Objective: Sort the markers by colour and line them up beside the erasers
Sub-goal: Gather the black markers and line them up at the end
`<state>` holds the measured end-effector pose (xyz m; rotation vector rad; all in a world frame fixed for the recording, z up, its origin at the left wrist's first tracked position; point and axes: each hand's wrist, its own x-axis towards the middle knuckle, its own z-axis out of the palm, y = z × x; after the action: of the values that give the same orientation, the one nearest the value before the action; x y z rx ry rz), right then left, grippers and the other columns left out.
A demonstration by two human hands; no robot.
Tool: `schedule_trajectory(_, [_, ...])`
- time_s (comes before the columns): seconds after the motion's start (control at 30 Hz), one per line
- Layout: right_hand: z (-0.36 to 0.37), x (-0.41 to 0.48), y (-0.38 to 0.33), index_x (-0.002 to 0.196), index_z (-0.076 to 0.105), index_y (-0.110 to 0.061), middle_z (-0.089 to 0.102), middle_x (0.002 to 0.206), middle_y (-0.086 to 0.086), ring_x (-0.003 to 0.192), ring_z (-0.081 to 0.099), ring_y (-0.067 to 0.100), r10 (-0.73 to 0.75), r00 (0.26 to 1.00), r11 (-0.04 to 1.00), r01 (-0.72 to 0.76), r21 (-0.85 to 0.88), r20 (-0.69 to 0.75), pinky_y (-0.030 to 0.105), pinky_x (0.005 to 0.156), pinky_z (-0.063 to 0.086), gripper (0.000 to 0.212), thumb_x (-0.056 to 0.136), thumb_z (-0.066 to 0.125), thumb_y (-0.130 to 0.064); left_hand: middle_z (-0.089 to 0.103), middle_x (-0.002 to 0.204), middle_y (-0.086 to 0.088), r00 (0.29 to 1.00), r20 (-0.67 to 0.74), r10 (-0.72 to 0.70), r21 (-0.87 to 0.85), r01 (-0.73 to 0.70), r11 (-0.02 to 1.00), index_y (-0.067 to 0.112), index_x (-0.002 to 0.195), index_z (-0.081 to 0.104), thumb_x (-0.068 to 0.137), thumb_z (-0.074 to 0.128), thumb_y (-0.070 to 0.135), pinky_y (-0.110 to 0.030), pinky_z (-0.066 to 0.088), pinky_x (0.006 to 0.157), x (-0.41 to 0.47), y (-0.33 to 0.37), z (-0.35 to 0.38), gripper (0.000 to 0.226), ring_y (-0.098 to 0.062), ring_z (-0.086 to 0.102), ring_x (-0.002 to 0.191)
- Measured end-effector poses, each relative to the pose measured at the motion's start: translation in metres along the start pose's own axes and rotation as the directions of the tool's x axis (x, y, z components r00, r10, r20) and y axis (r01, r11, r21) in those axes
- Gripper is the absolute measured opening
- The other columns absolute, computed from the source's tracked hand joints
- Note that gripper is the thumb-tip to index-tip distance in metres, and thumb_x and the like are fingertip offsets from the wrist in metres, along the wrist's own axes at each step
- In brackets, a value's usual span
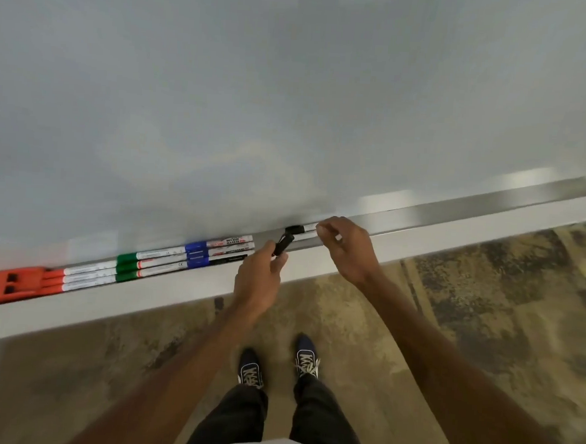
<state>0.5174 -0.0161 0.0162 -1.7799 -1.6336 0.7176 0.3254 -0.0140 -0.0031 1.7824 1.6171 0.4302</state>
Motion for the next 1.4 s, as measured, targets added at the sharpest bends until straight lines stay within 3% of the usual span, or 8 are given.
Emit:
schedule_trajectory(0.1, [0.009,0.016,0.030,0.113,0.067,-0.011,0.066,0.114,0.009,0.106,0.057,0.029,-0.093,0.986,0.923,0.137,-0.360,0.137,0.042,0.089,0.046,0.021,0.095,0.058,-0.016,0.072,0.101,-0.002,0.972,0.082,-0.219,-0.451,0.232,0.862,0.013,0.111,0.064,0.098,0.055,0.032,-0.031,0.051,0.086,-0.005,0.000,0.007,0.025,-0.018,0.068,0.098])
schedule_trajectory(0.2, [0.020,0.024,0.042,0.118,0.064,-0.012,0.063,0.121,0.009,0.115,0.054,0.031,-0.185,0.940,0.822,0.307,-0.480,0.286,0.044,0.094,0.040,0.027,0.093,0.062,-0.021,0.075,0.104,-0.010,0.911,0.197,-0.363,-0.792,0.366,0.488,0.005,0.111,0.065,0.098,0.056,0.022,-0.044,0.051,0.097,-0.012,0.003,0.011,0.024,-0.022,0.071,0.098])
schedule_trajectory(0.5, [0.034,0.036,0.050,0.123,0.057,-0.009,0.059,0.122,0.012,0.117,0.049,0.032,-0.217,0.887,0.648,0.443,-0.619,0.407,0.046,0.095,0.036,0.038,0.087,0.068,-0.016,0.069,0.119,-0.017,0.832,0.359,-0.422,-0.911,0.411,0.036,-0.002,0.117,0.059,0.099,0.051,0.012,-0.054,0.044,0.105,-0.023,0.003,0.019,0.024,-0.031,0.064,0.114])
schedule_trajectory(0.77, [0.022,0.012,0.014,0.115,0.052,-0.021,0.065,0.093,0.000,0.080,0.058,0.020,-0.181,0.921,0.959,0.244,-0.147,0.343,0.035,0.069,0.046,0.025,0.093,0.062,-0.015,0.064,0.124,-0.020,0.793,0.413,-0.447,-0.903,0.422,-0.085,-0.003,0.125,0.055,0.097,0.055,0.011,-0.056,0.046,0.102,-0.018,0.003,0.022,0.031,-0.035,0.061,0.117])
schedule_trajectory(0.9, [0.003,0.015,0.007,0.103,0.067,-0.022,0.061,0.088,-0.005,0.069,0.057,0.011,-0.082,0.916,0.996,0.060,0.069,0.392,0.031,0.067,0.052,0.013,0.090,0.068,-0.019,0.066,0.122,-0.022,0.790,0.391,-0.472,-0.891,0.454,0.022,-0.004,0.124,0.055,0.099,0.052,0.011,-0.055,0.049,0.099,-0.016,-0.004,0.012,0.030,-0.036,0.065,0.111])
schedule_trajectory(1.13, [-0.008,0.023,-0.002,0.099,0.074,-0.024,0.067,0.088,-0.008,0.075,0.062,0.005,0.011,0.769,0.997,0.036,-0.061,0.639,0.016,0.065,0.044,0.029,0.078,0.071,-0.005,0.066,0.110,0.004,0.953,0.179,-0.244,-0.361,0.294,0.885,0.019,0.119,0.065,0.098,0.053,0.036,-0.019,0.046,0.076,-0.015,-0.002,0.013,0.029,-0.008,0.060,0.095])
schedule_trajectory(1.3, [-0.009,0.022,-0.007,0.097,0.059,-0.011,0.074,0.081,0.005,0.062,0.068,0.017,0.028,0.791,0.977,-0.152,0.152,0.611,0.021,0.056,0.052,0.031,0.075,0.081,-0.005,0.068,0.100,0.003,0.930,0.367,-0.037,-0.165,0.105,0.981,0.018,0.113,0.066,0.098,0.055,0.034,-0.018,0.043,0.073,-0.017,-0.004,0.009,0.025,-0.014,0.063,0.091])
schedule_trajectory(1.4, [-0.002,0.022,-0.007,0.089,0.063,-0.011,0.072,0.081,0.006,0.066,0.069,0.016,-0.005,0.809,0.977,-0.122,0.176,0.587,0.030,0.064,0.057,0.026,0.074,0.083,-0.010,0.071,0.107,-0.003,0.909,0.412,-0.060,-0.331,0.210,0.920,0.012,0.113,0.066,0.097,0.057,0.023,-0.029,0.049,0.088,-0.017,-0.004,0.012,0.022,-0.022,0.067,0.100])
